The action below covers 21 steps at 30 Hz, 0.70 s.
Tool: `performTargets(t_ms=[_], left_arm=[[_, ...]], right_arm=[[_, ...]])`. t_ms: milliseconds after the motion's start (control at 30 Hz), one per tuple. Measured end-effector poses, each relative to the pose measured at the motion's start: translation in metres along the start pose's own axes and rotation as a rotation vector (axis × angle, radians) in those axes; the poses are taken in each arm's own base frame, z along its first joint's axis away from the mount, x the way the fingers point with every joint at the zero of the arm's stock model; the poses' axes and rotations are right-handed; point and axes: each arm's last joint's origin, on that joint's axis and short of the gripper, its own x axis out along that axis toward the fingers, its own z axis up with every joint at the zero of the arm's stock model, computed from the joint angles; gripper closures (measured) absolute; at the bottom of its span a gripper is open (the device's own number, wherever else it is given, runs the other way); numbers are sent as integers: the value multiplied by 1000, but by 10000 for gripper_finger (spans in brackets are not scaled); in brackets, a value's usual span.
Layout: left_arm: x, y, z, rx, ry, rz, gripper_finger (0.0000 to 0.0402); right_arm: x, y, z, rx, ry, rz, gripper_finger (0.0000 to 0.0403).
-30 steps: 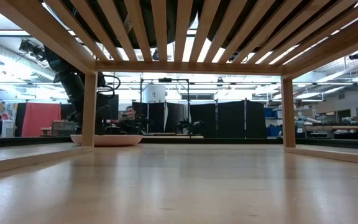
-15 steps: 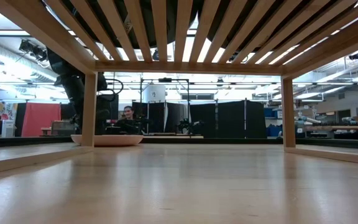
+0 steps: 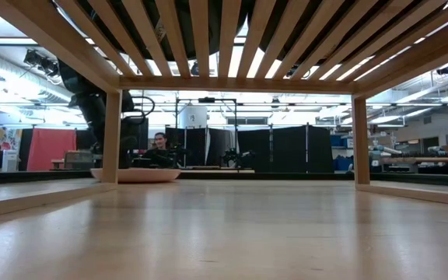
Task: Place and stack plates onto a shelf
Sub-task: Stack the light pink plate on top of the black plate on the shelf
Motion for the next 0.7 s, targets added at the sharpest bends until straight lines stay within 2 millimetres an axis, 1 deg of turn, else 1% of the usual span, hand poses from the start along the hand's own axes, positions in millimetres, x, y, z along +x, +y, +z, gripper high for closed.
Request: performTargets(t_ms=[133, 267, 400, 533, 633, 700], left_arm=[[0, 0, 1, -7, -13, -4, 365], [0, 0, 2, -57, -22, 2, 366], [0, 1, 4, -112, -44, 14, 366], [0, 2, 8, -207, -79, 26, 369], [0, 2, 11, -298, -115, 30, 371], [-1, 2, 14, -328, -147, 27, 372]], right_arm=[[0, 0, 0, 0, 0, 0, 257], [0, 0, 0, 0, 0, -3, 257], [1, -4, 0, 6, 1, -43, 257], [2, -13, 1, 27, -14, -107, 257], [3, -22, 3, 50, -38, -163, 257], [3, -30, 4, 68, -60, -196, 257]])
